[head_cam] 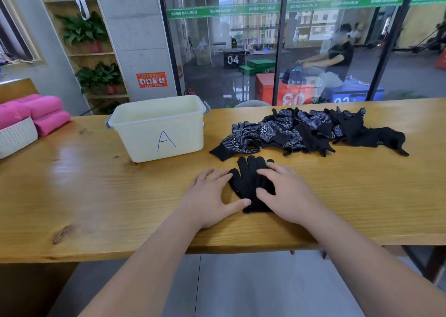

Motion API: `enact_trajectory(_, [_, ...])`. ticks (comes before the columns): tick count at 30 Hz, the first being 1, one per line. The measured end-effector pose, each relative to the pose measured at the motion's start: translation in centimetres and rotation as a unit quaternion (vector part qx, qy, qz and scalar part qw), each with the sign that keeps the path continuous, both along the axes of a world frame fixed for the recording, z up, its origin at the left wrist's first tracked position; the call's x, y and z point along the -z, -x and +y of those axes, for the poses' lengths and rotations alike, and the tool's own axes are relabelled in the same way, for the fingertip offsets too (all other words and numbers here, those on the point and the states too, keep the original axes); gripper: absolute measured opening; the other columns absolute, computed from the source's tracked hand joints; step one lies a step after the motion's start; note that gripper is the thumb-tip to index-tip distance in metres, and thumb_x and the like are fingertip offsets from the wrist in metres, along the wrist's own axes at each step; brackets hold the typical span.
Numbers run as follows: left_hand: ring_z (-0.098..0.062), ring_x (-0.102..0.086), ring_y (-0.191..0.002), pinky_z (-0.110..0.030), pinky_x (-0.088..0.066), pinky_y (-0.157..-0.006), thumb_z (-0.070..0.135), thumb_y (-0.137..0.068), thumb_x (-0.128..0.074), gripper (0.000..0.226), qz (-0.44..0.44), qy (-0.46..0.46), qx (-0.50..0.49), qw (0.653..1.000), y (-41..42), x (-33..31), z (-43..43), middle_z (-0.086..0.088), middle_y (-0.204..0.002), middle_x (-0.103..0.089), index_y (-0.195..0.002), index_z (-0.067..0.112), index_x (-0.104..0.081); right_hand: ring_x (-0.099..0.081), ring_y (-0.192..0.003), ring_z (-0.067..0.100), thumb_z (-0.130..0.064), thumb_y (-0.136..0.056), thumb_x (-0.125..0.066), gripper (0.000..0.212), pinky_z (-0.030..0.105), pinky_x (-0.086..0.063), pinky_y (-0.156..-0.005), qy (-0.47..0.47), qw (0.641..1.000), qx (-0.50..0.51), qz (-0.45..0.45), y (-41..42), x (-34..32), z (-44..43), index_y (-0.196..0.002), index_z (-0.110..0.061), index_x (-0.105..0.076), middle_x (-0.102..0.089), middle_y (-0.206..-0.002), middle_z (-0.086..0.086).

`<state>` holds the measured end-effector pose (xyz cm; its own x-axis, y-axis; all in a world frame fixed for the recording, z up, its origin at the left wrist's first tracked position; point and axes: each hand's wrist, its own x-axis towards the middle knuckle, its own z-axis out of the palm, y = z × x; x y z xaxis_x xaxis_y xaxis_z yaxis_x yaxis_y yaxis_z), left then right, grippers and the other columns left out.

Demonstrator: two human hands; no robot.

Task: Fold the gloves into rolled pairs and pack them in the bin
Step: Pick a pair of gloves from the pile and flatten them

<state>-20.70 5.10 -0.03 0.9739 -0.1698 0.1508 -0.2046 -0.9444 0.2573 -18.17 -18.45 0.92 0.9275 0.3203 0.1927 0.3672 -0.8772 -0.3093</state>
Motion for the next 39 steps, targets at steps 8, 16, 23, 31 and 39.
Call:
enact_trajectory(8, [-0.014,-0.004,-0.16,-0.049,-0.017,-0.131,0.101,-0.076,-0.038,0.111,0.005,-0.002,-0.004,1.0,-0.2,0.1,0.1,0.014,-0.169,-0.026,-0.164,0.032,-0.034,-0.011,-0.162,0.025,-0.064,-0.107,-0.03,0.067,0.05,-0.016,-0.13,0.093,0.996,0.007,0.013,-4.6,-1.9,2.3,-0.165,-0.029,-0.03,-0.016,-0.175,-0.001])
enact_trajectory(16, [-0.016,-0.008,-0.16,-0.045,-0.019,-0.13,0.088,-0.091,-0.032,0.101,-0.028,0.019,-0.014,0.999,-0.2,0.5,0.2,0.005,-0.17,-0.026,-0.167,0.022,-0.02,-0.008,-0.162,0.029,-0.069,-0.105,-0.023,0.076,0.051,-0.016,-0.129,0.134,0.991,0.014,-0.001,-6.4,-0.6,4.7,-0.167,-0.024,-0.022,-0.01,-0.176,0.005])
enact_trajectory(23, [-0.016,-0.016,-0.156,-0.04,-0.023,-0.128,0.069,-0.104,-0.031,0.078,-0.059,0.053,-0.012,0.997,-0.5,0.7,0.3,0.002,-0.165,-0.034,-0.165,0.02,-0.027,0.009,-0.163,0.027,-0.082,-0.096,-0.009,0.083,0.053,0.0,-0.13,0.151,0.986,-0.006,0.063,-6.9,0.7,5.9,-0.168,-0.04,-0.003,0.008,-0.177,-0.003])
enact_trajectory(31, [-0.016,-0.025,-0.15,-0.039,-0.028,-0.125,0.053,-0.108,-0.035,0.062,-0.1,0.076,-0.006,0.992,-0.5,0.9,0.6,0.004,-0.158,-0.044,-0.161,0.02,-0.039,0.01,-0.162,0.033,-0.085,-0.087,0.0,0.09,0.059,0.001,-0.129,0.159,0.986,-0.021,0.055,-3.7,1.0,6.3,-0.167,-0.042,0.003,0.01,-0.177,-0.004])
enact_trajectory(39, [-0.015,-0.044,-0.135,-0.044,-0.039,-0.116,0.049,-0.101,-0.041,0.051,-0.13,0.062,0.032,0.989,0.2,0.6,0.7,0.009,-0.137,-0.063,-0.141,0.026,-0.062,0.003,-0.163,0.027,-0.07,-0.103,-0.019,0.071,0.055,-0.007,-0.13,0.021,1.0,-0.012,0.002,-1.9,0.4,4.8,-0.167,-0.039,-0.012,-0.004,-0.177,-0.007])
